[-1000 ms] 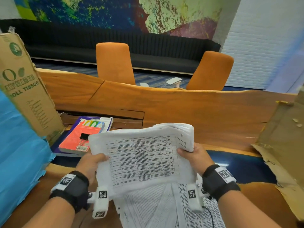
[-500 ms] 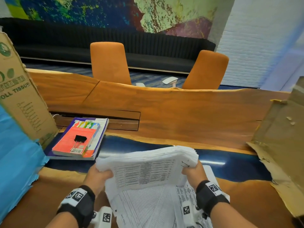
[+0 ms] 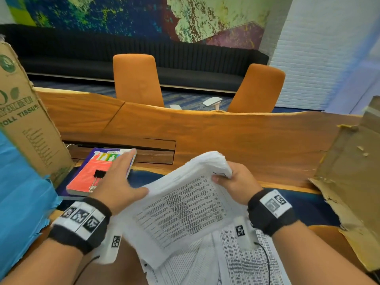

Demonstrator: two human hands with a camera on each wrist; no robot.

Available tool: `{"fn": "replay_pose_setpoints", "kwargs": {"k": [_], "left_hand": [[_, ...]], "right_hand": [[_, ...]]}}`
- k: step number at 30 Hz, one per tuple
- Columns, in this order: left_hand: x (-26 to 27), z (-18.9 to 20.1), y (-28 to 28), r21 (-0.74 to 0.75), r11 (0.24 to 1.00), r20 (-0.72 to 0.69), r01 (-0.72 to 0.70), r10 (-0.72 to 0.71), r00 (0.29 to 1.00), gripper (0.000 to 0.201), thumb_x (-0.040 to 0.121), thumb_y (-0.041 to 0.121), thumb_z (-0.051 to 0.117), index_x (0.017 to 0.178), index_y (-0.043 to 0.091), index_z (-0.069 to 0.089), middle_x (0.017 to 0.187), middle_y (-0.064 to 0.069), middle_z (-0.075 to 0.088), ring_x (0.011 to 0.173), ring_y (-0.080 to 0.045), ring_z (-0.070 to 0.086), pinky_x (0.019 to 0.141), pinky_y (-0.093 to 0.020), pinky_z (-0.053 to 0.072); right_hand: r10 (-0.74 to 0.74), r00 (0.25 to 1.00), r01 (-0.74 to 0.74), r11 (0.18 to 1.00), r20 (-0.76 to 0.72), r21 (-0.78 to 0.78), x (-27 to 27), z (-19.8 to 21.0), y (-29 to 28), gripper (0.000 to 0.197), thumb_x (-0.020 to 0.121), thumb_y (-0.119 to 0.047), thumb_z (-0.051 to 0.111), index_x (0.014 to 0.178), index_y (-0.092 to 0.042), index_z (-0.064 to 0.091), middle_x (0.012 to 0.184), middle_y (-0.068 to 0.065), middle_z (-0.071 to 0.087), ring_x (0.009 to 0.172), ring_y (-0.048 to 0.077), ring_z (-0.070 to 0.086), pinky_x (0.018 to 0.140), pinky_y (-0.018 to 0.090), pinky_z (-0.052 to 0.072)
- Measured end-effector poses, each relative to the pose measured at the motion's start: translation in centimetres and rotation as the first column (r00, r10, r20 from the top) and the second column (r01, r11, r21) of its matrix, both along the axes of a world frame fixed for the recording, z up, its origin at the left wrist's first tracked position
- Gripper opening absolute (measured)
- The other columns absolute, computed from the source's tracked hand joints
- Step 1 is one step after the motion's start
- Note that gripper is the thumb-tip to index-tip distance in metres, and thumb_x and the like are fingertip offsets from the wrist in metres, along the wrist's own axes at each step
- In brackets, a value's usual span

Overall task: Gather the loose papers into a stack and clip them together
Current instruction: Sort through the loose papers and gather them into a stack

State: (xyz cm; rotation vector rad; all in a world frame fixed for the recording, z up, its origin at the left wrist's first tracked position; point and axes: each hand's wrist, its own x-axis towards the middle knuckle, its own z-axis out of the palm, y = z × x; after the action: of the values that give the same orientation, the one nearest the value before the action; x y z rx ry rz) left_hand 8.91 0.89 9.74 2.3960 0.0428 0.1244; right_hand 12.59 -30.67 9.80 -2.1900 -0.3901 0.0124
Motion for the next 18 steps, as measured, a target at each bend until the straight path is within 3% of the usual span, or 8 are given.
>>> {"fn": "replay_pose_setpoints", "kwargs": {"k": [1, 3, 5, 7, 10, 13, 15, 18], "left_hand": [[0.2, 1.2, -1.0, 0.058, 0.992, -0.035, 0.110, -0.108, 0.994, 0.107, 0.064, 0.036, 0.079, 0.153, 0.034, 0.019, 0.157, 0.008, 0.026, 0.143, -0.014, 0.029, 0.117, -0.041, 0.029], [0.4, 2.6, -2.6, 0.092, 0.960, -0.193, 0.266, -0.245, 0.950, 0.093, 0.061, 0.044, 0.074, 0.145, 0.039, 0.034, 0.145, 0.011, 0.047, 0.126, -0.009, 0.052, 0.105, -0.035, 0.045], [0.2, 2.8, -3.5, 0.059, 0.937, -0.289, 0.344, -0.314, 0.904, 0.055, 0.069, 0.038, 0.076, 0.119, 0.039, 0.054, 0.109, 0.012, 0.068, 0.090, -0.004, 0.067, 0.075, -0.024, 0.054], [0.0, 2.4, -4.0, -0.010, 0.947, -0.300, 0.320, -0.308, 0.903, 0.023, 0.078, 0.030, 0.075, 0.097, 0.031, 0.062, 0.087, 0.007, 0.070, 0.075, -0.007, 0.068, 0.062, -0.021, 0.049], [-0.6, 0.3, -3.5, -0.129, 0.971, -0.304, 0.200, -0.231, 0.924, 0.011, 0.086, 0.022, 0.071, 0.079, 0.028, 0.065, 0.073, 0.002, 0.068, 0.068, -0.011, 0.064, 0.060, -0.023, 0.045], [-1.6, -4.0, -1.1, -0.281, 0.960, -0.395, -0.014, -0.103, 0.913, 0.012, 0.085, 0.010, 0.070, 0.087, 0.022, 0.071, 0.078, -0.001, 0.076, 0.080, -0.021, 0.071, 0.077, -0.036, 0.053], [-2.6, -7.8, 1.4, -0.368, 0.909, -0.485, -0.193, -0.011, 0.874, 0.014, 0.082, 0.004, 0.071, 0.094, 0.011, 0.072, 0.080, -0.008, 0.078, 0.081, -0.032, 0.073, 0.085, -0.047, 0.054], [-4.2, -13.3, 4.1, -0.343, 0.851, -0.620, -0.397, 0.113, 0.777, 0.019, 0.079, 0.002, 0.074, 0.096, -0.004, 0.072, 0.081, -0.021, 0.076, 0.080, -0.040, 0.071, 0.080, -0.044, 0.054]], "right_hand": [[0.032, 0.999, -0.032, 0.999, 0.006, -0.038, 0.2, 0.8, 0.6, 0.017, 0.090, -0.013, 0.069, 0.102, -0.025, 0.072, 0.100, -0.009, 0.074, 0.094, 0.010, 0.068, 0.085, 0.034, 0.053], [0.091, 0.996, -0.089, 0.994, 0.017, -0.068, 0.5, 2.0, 1.7, 0.018, 0.089, -0.014, 0.070, 0.102, -0.026, 0.071, 0.101, -0.010, 0.074, 0.095, 0.011, 0.067, 0.087, 0.035, 0.053], [0.137, 0.990, -0.135, 0.989, 0.024, -0.057, 0.6, 3.0, 2.7, 0.019, 0.088, -0.013, 0.071, 0.101, -0.027, 0.071, 0.100, -0.011, 0.073, 0.094, 0.010, 0.066, 0.087, 0.032, 0.051], [0.171, 0.985, -0.169, 0.984, 0.021, -0.063, 0.8, 3.4, 3.5, 0.018, 0.088, -0.013, 0.071, 0.096, -0.028, 0.068, 0.096, -0.010, 0.072, 0.090, 0.010, 0.065, 0.085, 0.031, 0.051], [0.221, 0.975, -0.221, 0.973, -0.019, -0.057, 1.5, 2.2, 3.3, 0.020, 0.085, -0.012, 0.073, 0.089, -0.028, 0.061, 0.090, -0.006, 0.066, 0.081, 0.012, 0.060, 0.075, 0.031, 0.051], [0.059, 0.993, -0.057, 0.998, -0.105, 0.017, 2.9, -1.6, 0.7, 0.036, 0.080, -0.002, 0.072, 0.099, -0.029, 0.057, 0.102, -0.001, 0.062, 0.095, 0.017, 0.062, 0.085, 0.032, 0.052], [-0.070, 0.979, 0.015, 0.961, -0.193, -0.276, 3.4, -5.4, -1.8, 0.039, 0.083, -0.006, 0.068, 0.114, -0.027, 0.056, 0.120, 0.000, 0.059, 0.114, 0.022, 0.059, 0.095, 0.034, 0.048], [-0.149, 0.925, -0.152, 0.699, -0.350, -0.699, 1.8, -12.2, -4.4, 0.064, 0.082, -0.020, 0.071, 0.139, -0.026, 0.044, 0.140, 0.000, 0.049, 0.127, 0.024, 0.052, 0.107, 0.038, 0.043]]}}
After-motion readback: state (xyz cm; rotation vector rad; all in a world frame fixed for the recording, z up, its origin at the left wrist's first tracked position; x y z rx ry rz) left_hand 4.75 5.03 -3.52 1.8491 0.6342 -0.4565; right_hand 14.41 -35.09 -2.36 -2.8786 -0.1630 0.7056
